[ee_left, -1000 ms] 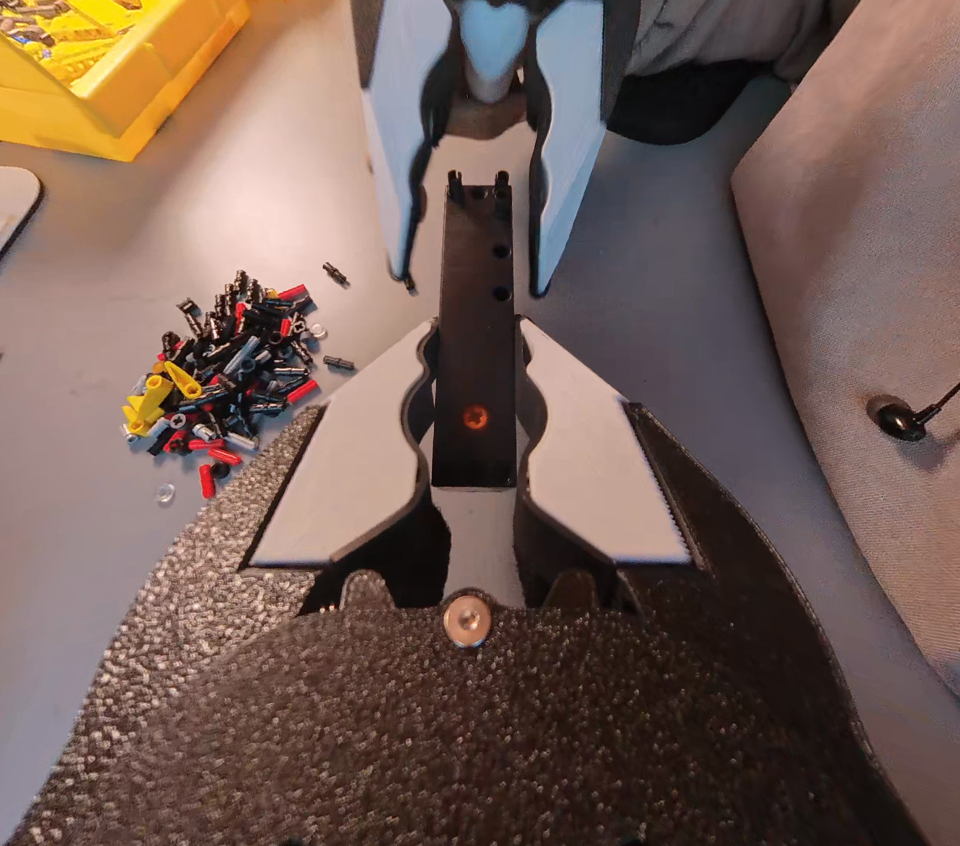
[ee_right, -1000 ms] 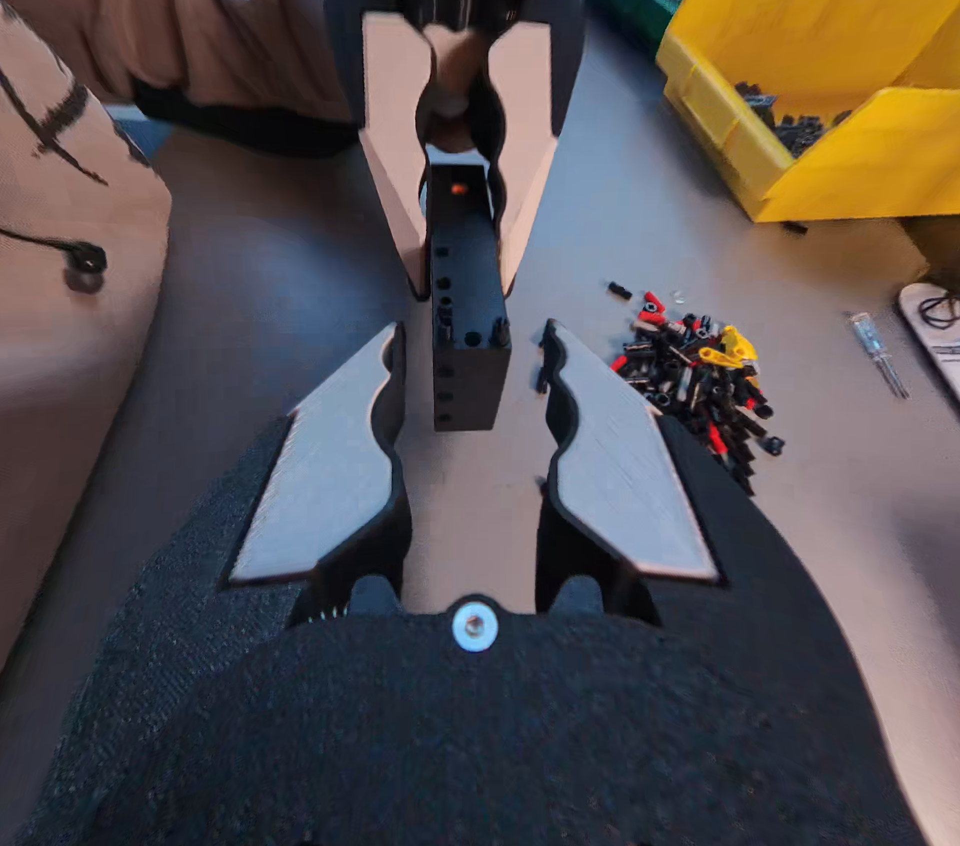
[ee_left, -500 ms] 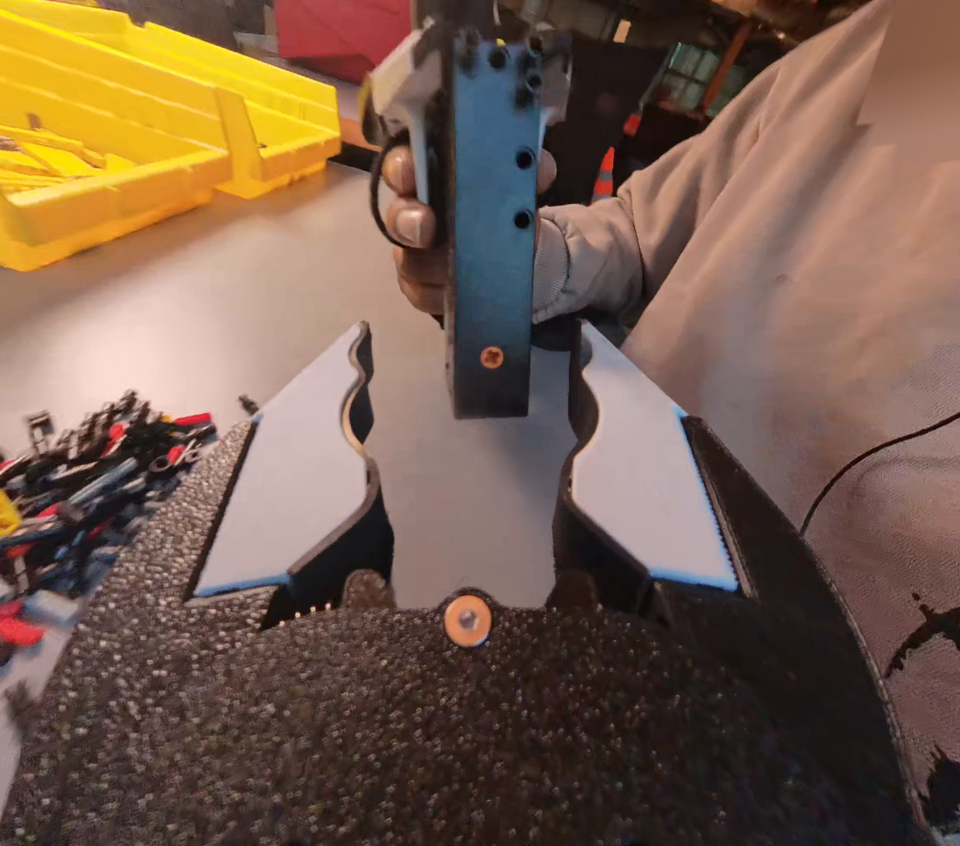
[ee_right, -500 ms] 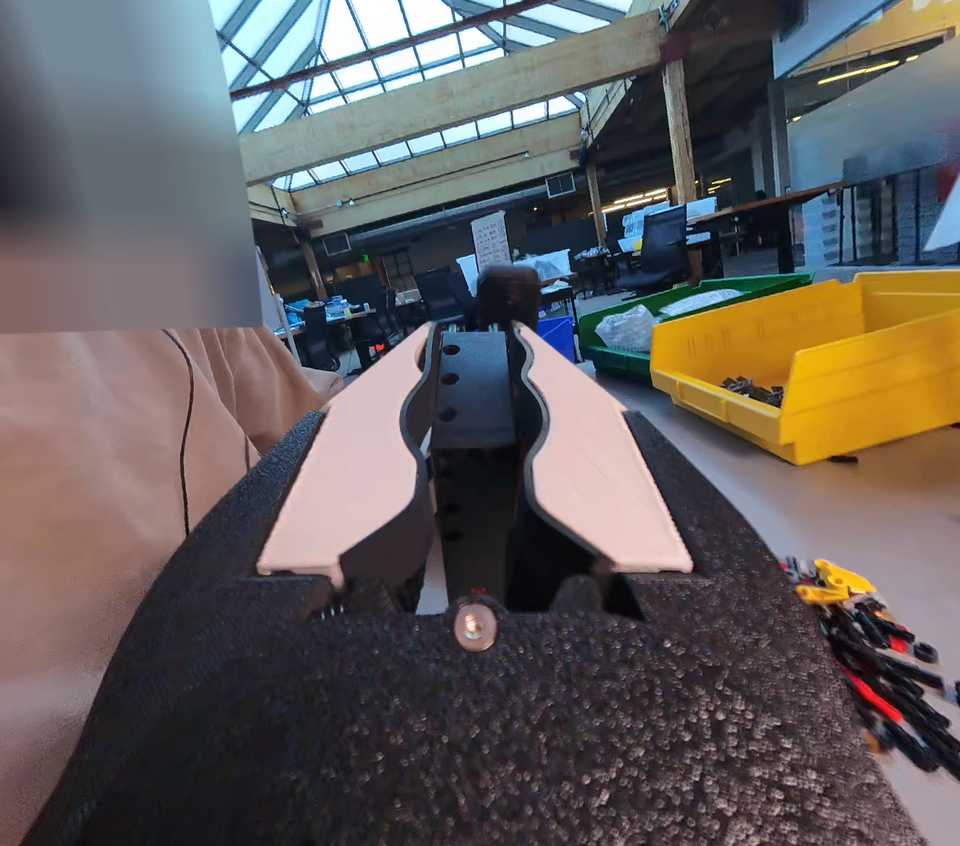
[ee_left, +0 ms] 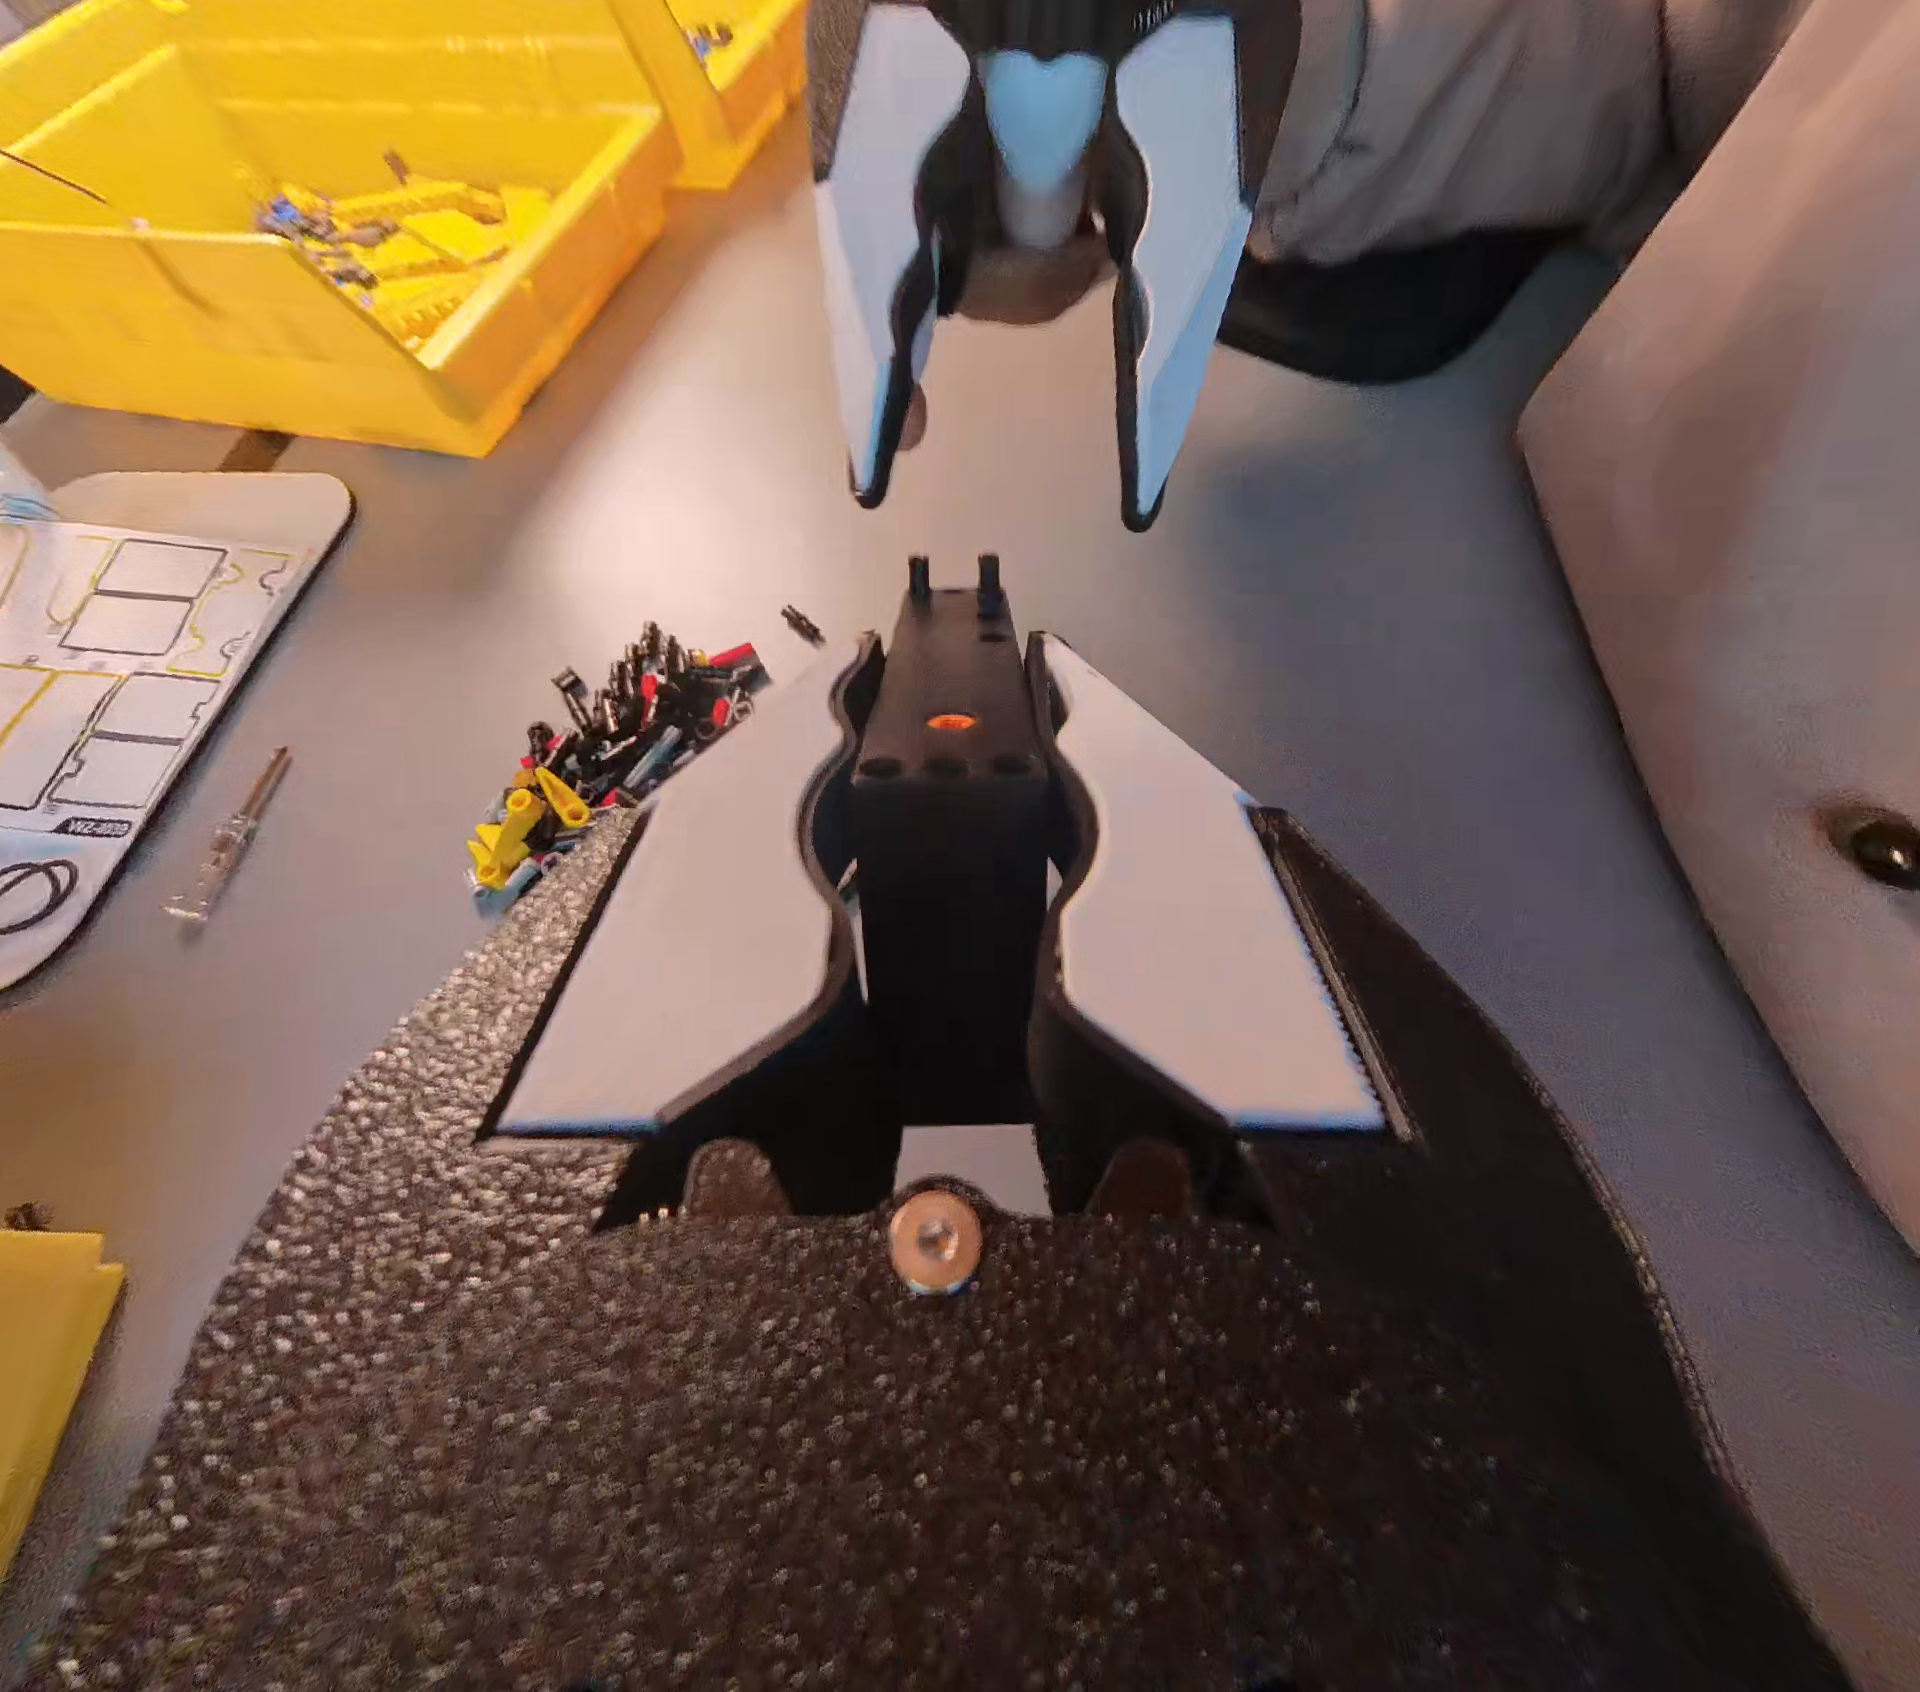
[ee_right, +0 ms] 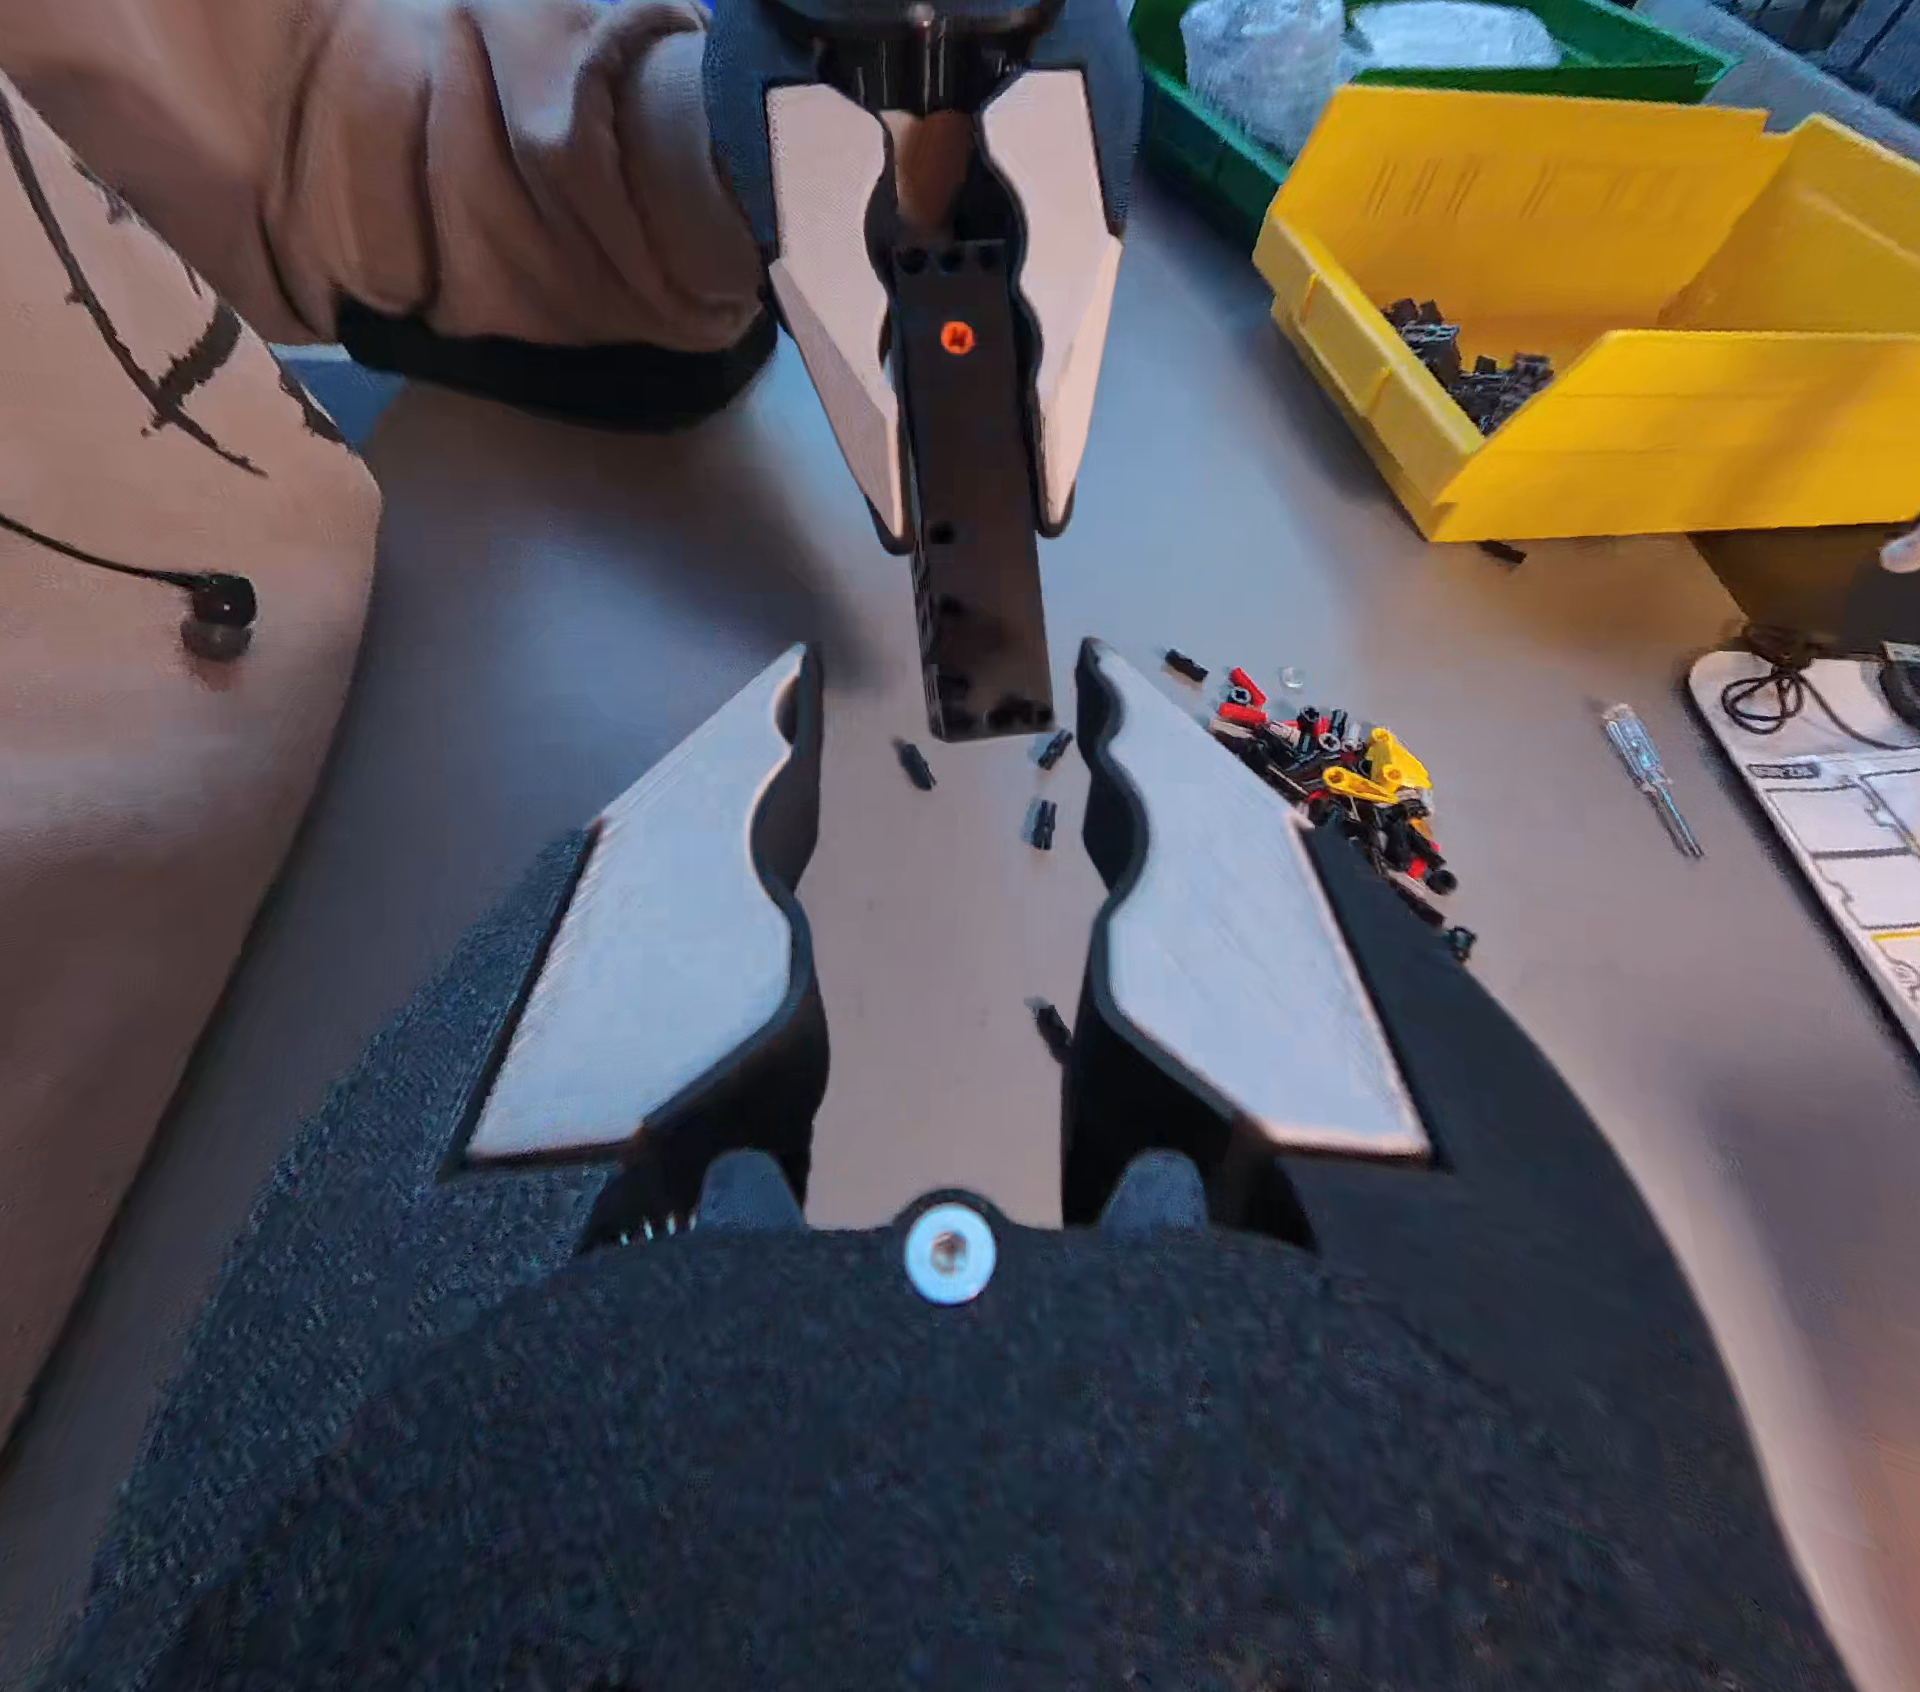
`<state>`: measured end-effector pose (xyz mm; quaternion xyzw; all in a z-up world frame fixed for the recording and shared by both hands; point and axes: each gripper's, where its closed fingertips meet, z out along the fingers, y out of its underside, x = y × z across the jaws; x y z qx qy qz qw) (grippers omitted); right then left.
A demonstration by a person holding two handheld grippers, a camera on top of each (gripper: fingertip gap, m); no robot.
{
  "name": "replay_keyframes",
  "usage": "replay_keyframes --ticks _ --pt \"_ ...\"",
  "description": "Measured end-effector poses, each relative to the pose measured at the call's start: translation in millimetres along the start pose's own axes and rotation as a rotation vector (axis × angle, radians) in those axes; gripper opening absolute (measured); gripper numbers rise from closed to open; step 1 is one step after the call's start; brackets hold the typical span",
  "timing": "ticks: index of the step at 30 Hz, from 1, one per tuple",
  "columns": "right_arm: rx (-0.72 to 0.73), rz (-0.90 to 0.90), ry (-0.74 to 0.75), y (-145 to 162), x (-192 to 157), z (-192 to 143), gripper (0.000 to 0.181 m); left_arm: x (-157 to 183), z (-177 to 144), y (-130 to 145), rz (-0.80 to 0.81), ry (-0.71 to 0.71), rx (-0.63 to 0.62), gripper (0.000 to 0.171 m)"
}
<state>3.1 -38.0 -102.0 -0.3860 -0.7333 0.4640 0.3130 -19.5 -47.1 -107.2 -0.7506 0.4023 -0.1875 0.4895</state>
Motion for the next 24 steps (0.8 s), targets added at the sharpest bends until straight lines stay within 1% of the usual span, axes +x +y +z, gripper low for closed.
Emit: replay_keyframes --ticks 2,3,4,5,6,7,8,9,10,11,13,14,15,16,18,19,20,21,24 --pt "-0.104 -0.054 0.02 5 -4 11 0.061 9 8 2 0.035 0.028 -0.069 0.027" --pt "-0.157 -0.091 0.041 11 -5 19 0.061 13 12 1 0.066 0.03 -0.102 0.026" --pt "-0.21 -0.137 0.052 18 -8 28 0.057 15 16 0 0.094 0.025 -0.129 0.027" --pt "-0.247 -0.181 0.057 26 -11 36 0.04 17 18 -5 0.11 0.021 -0.127 0.026" --pt "-0.254 -0.207 0.1 29 -7 42 0.029 20 18 -10 0.101 0.032 -0.107 0.026" --pt "-0.226 -0.195 0.093 27 -9 44 0.027 20 17 -11 0.103 0.025 -0.095 0.027" --pt "-0.178 -0.159 0.068 22 -10 42 0.026 21 14 -17 0.103 0.02 -0.046 0.027" --pt "-0.096 -0.121 0.05 12 -10 38 0.025 17 8 -27 0.089 -0.007 0.042 0.03" --pt "-0.005 -0.06 0.033 1 -9 33 0.025 11 -3 -40 0.06 -0.041 0.154 0.044" --pt "0.066 -0.003 0.022 -7 -6 27 0.025 8 -15 -50 0.019 -0.033 0.256 0.06" --pt "0.238 0.099 -0.013 -27 -3 15 0.025 5 -33 -57 -0.072 0.006 0.392 0.071" --pt "0.343 0.175 -0.049 -40 -3 7 0.025 2 -35 -55 -0.108 0.014 0.431 0.071" --pt "0.442 0.232 -0.083 -51 -3 1 0.025 0 -32 -52 -0.146 0.018 0.45 0.069" --pt "0.513 0.259 -0.095 -60 -4 -3 0.025 2 -27 -52 -0.179 0.054 0.465 0.061" --pt "0.596 0.276 -0.108 -73 -7 -6 0.025 19 -19 -58 -0.199 0.171 0.475 0.031" --pt "0.609 0.273 -0.108 -75 -8 -7 0.025 22 -16 -59 -0.2 0.185 0.465 0.027" --pt "0.606 0.253 -0.083 -75 -7 -8 0.025 20 -14 -57 -0.204 0.176 0.445 0.026" --pt "0.57 0.223 -0.061 -72 -6 -6 0.025 19 -12 -54 -0.198 0.168 0.422 0.026" --pt "0.457 0.164 -0.028 -62 -6 -4 0.026 18 -13 -48 -0.183 0.148 0.408 0.026"
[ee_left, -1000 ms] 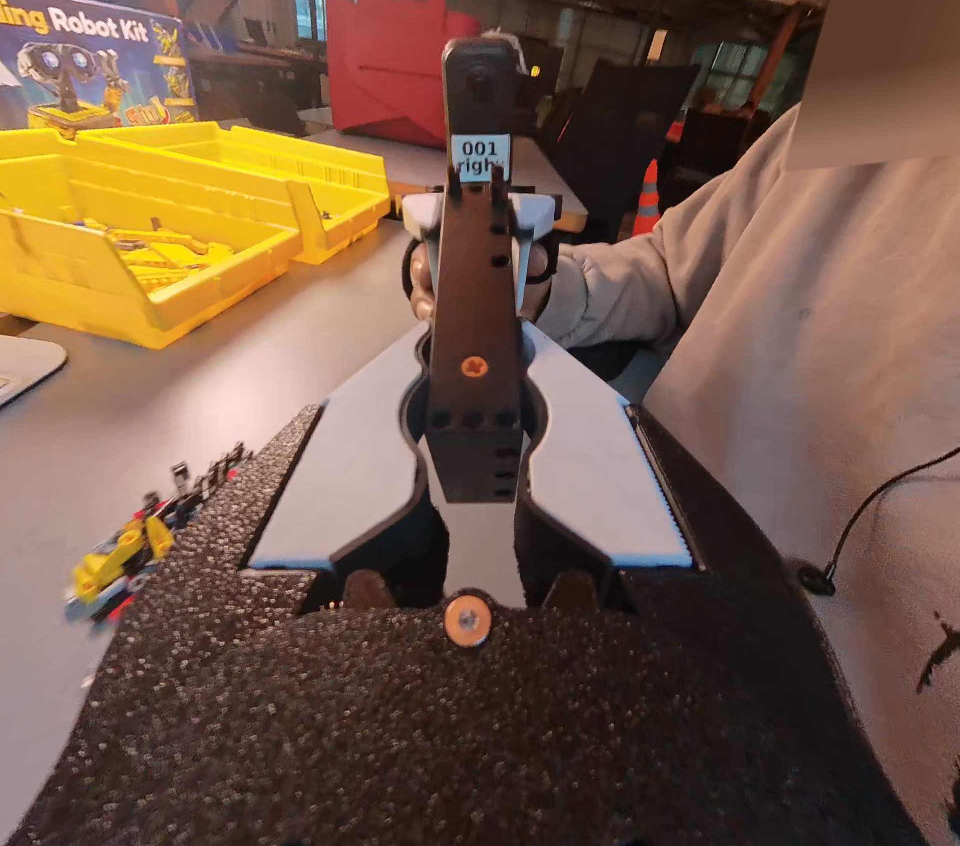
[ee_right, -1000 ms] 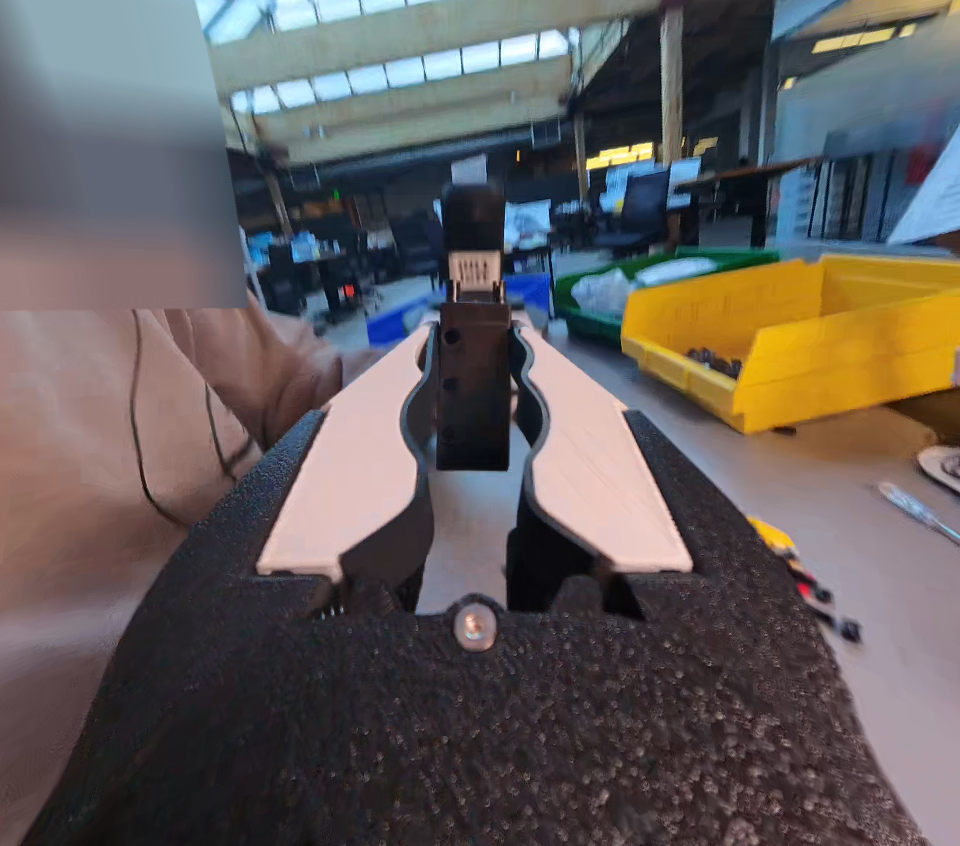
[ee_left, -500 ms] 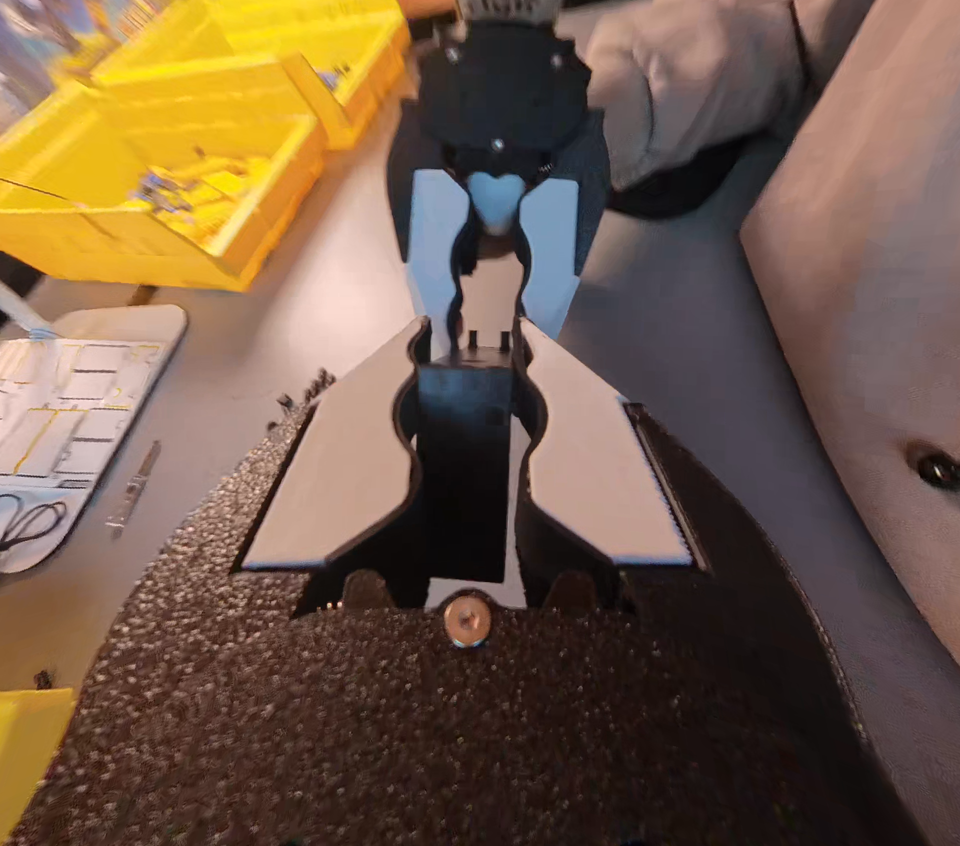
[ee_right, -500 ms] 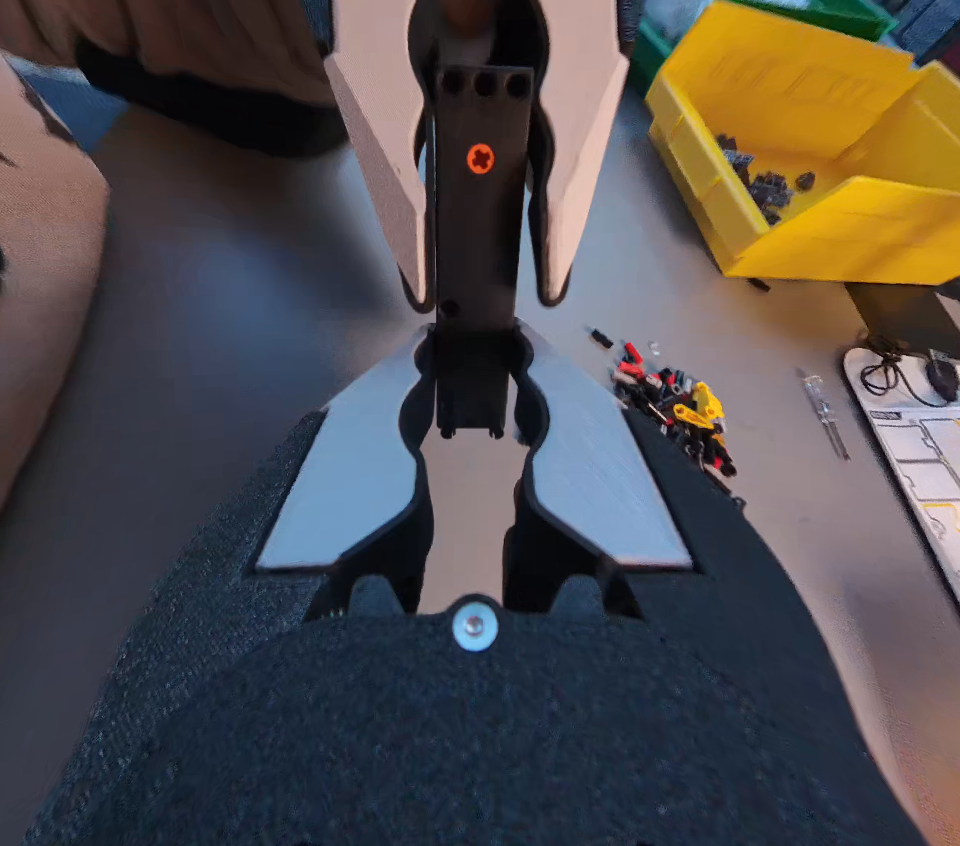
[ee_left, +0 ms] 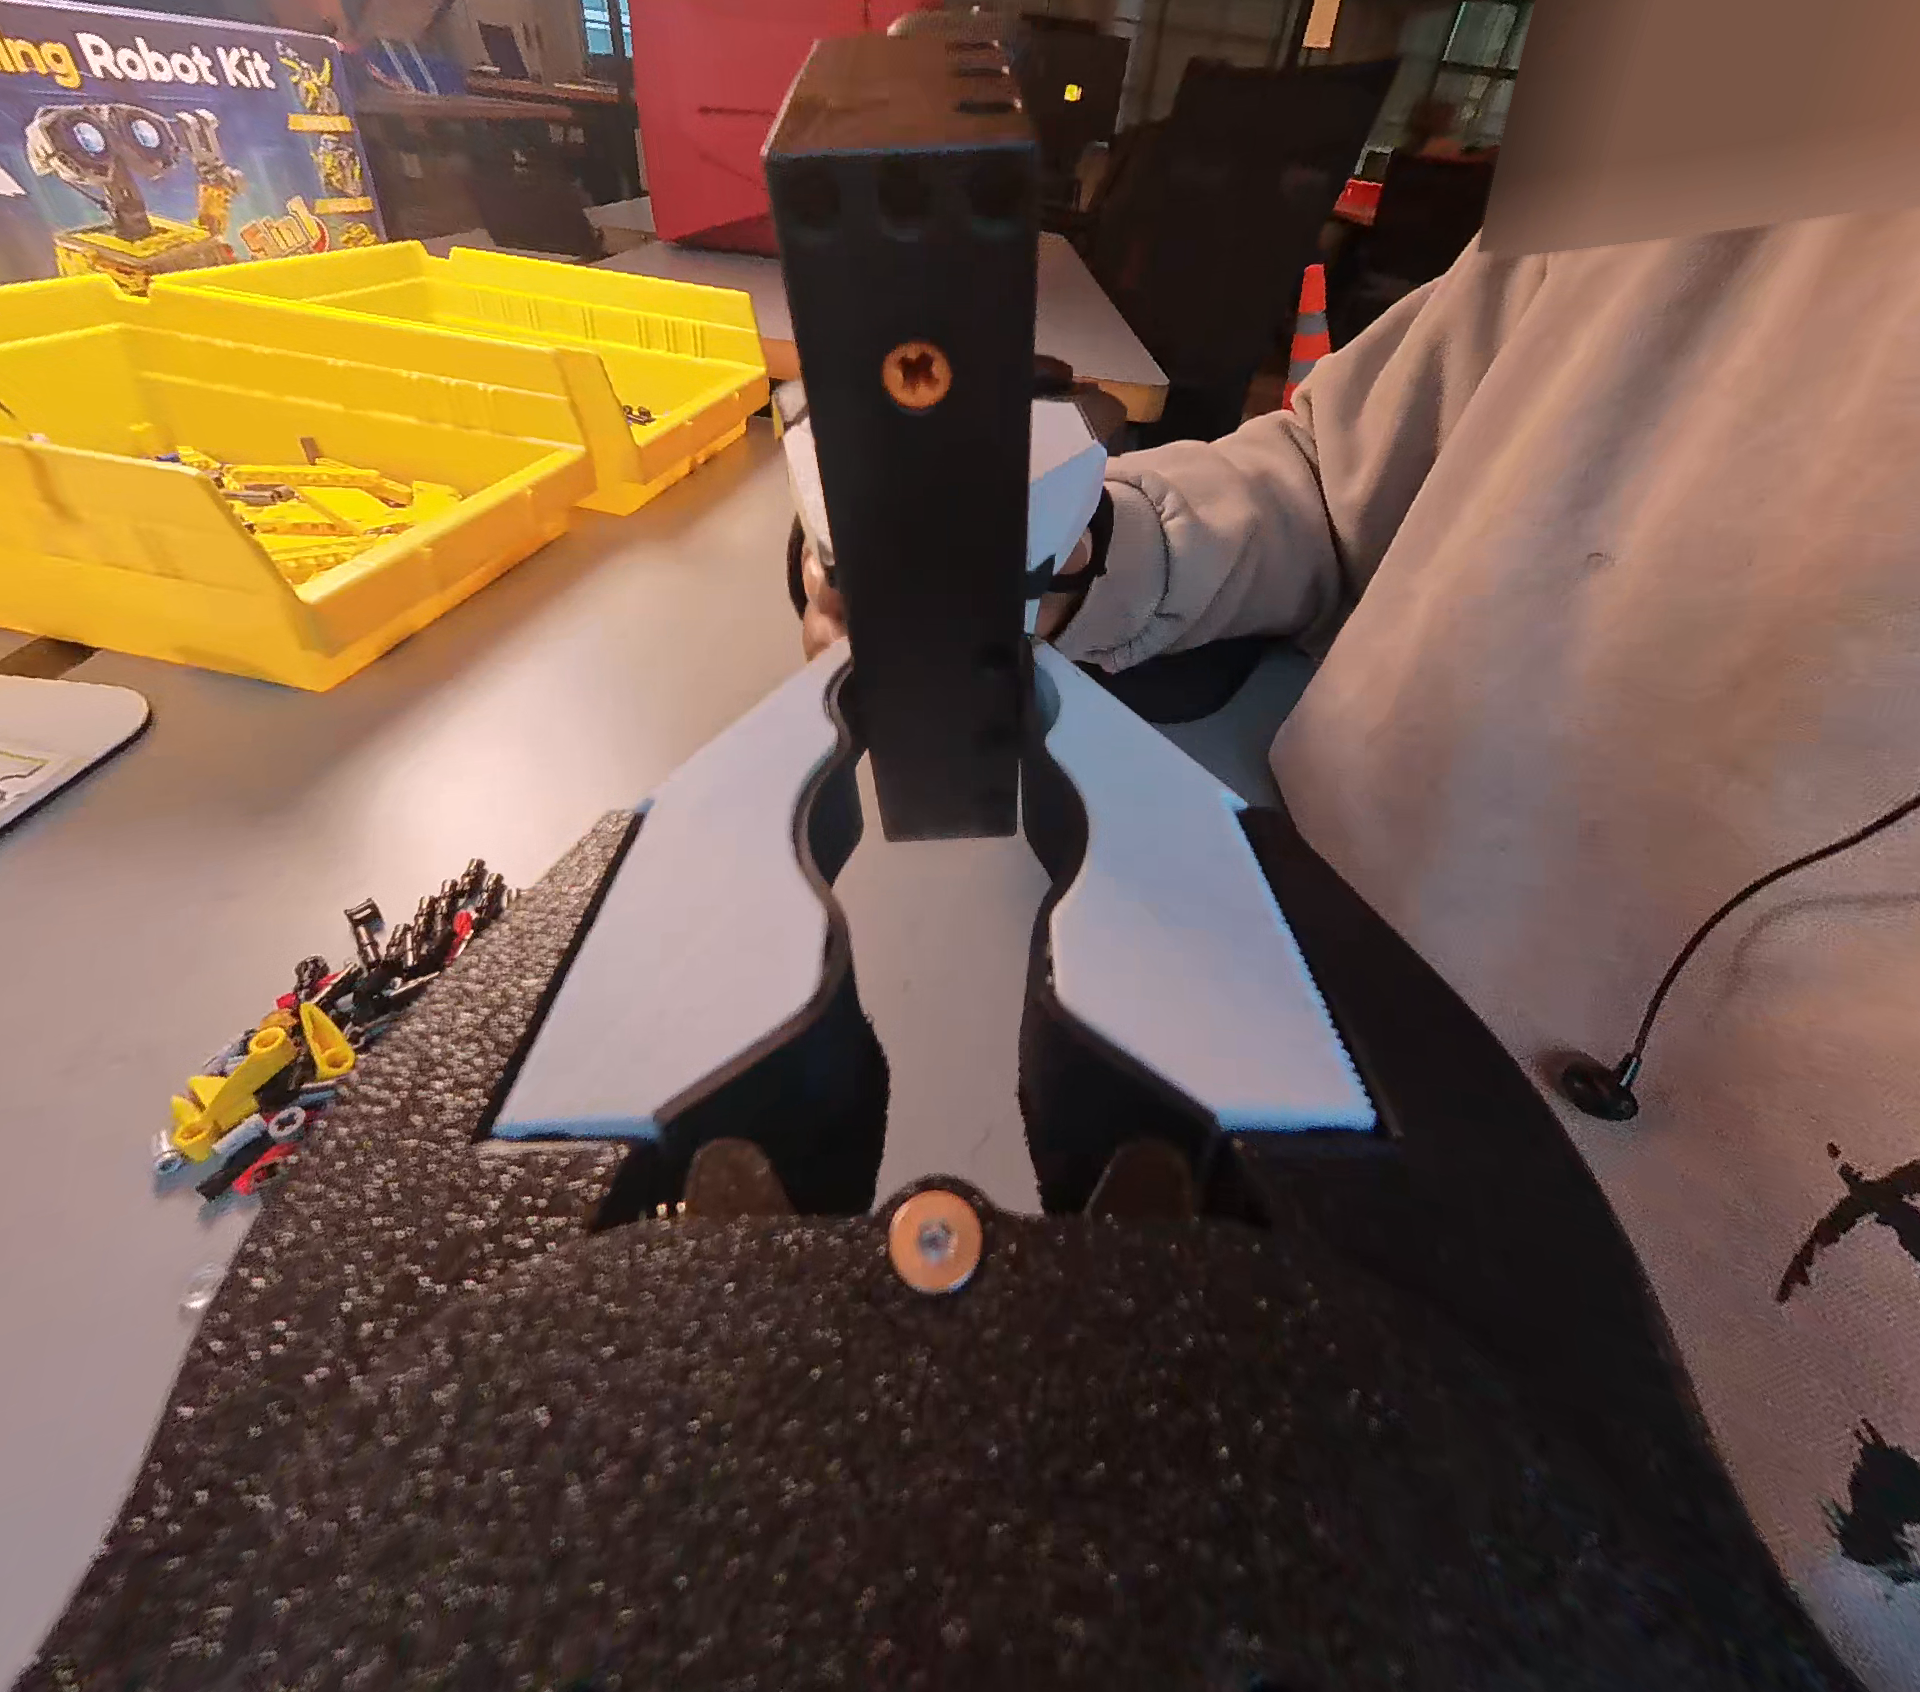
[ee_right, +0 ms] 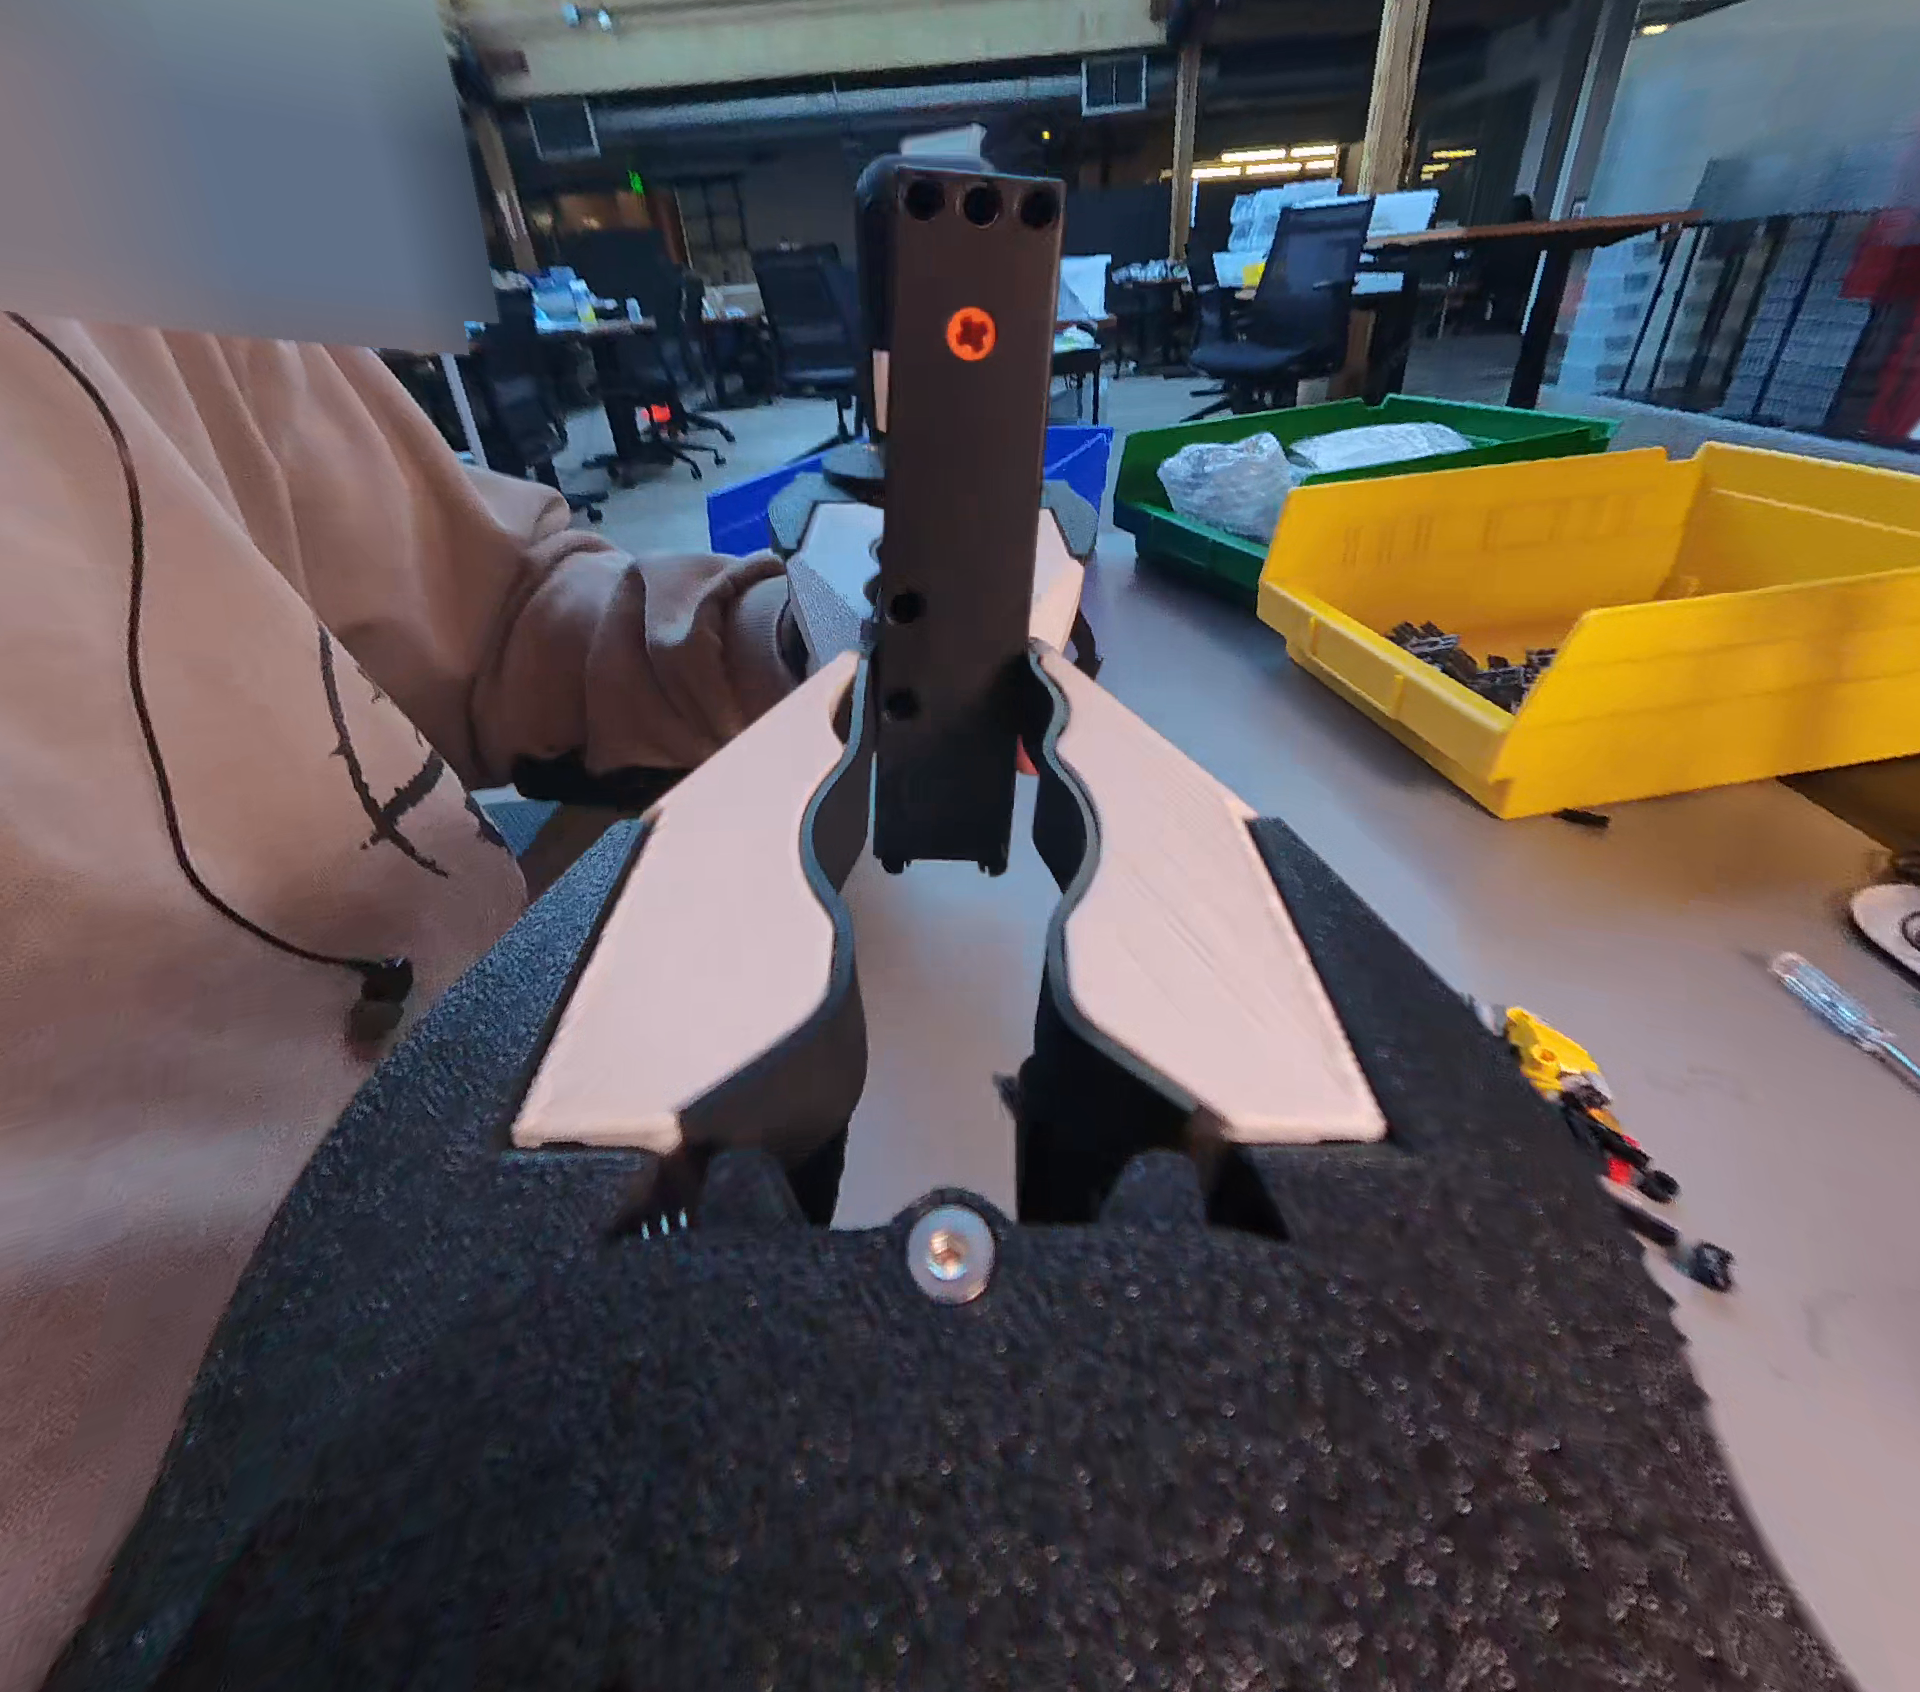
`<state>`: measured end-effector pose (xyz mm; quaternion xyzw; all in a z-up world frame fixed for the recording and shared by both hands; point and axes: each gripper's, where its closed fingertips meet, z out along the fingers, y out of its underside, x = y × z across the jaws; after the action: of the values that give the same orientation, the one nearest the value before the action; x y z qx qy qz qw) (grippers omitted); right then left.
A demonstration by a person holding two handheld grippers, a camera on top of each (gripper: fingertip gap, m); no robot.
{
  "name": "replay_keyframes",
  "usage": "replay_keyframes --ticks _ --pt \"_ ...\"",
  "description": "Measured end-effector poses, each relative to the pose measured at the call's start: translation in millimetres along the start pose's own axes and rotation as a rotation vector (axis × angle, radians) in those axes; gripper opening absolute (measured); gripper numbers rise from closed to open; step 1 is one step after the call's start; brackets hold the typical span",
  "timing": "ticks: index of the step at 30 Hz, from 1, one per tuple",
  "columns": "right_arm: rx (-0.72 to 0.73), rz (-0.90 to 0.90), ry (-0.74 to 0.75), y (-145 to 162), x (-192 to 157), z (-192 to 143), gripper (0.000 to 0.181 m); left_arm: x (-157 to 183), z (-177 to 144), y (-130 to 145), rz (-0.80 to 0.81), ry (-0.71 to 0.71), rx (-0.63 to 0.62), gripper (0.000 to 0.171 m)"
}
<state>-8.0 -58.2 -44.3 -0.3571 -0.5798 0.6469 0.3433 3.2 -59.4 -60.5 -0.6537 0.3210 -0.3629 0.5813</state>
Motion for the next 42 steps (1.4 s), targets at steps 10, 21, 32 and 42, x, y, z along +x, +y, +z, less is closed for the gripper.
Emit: replay_keyframes --ticks 10,21,32,42 --pt "-0.17 -0.183 0.082 14 9 -26 0.015 -13 -9 7 -0.04 -0.02 0.017 0.025" --pt "-0.217 -0.15 0.016 30 1 -22 0.005 -10 -6 14 -0.037 -0.006 -0.01 0.025" --pt "-0.158 -0.093 -0.05 32 -13 -7 0.002 3 3 21 0.028 0.009 -0.103 0.033" --pt "-0.11 -0.045 0.084 19 28 -48 0.003 -34 -40 -3 0.02 -0.149 -0.014 0.026"
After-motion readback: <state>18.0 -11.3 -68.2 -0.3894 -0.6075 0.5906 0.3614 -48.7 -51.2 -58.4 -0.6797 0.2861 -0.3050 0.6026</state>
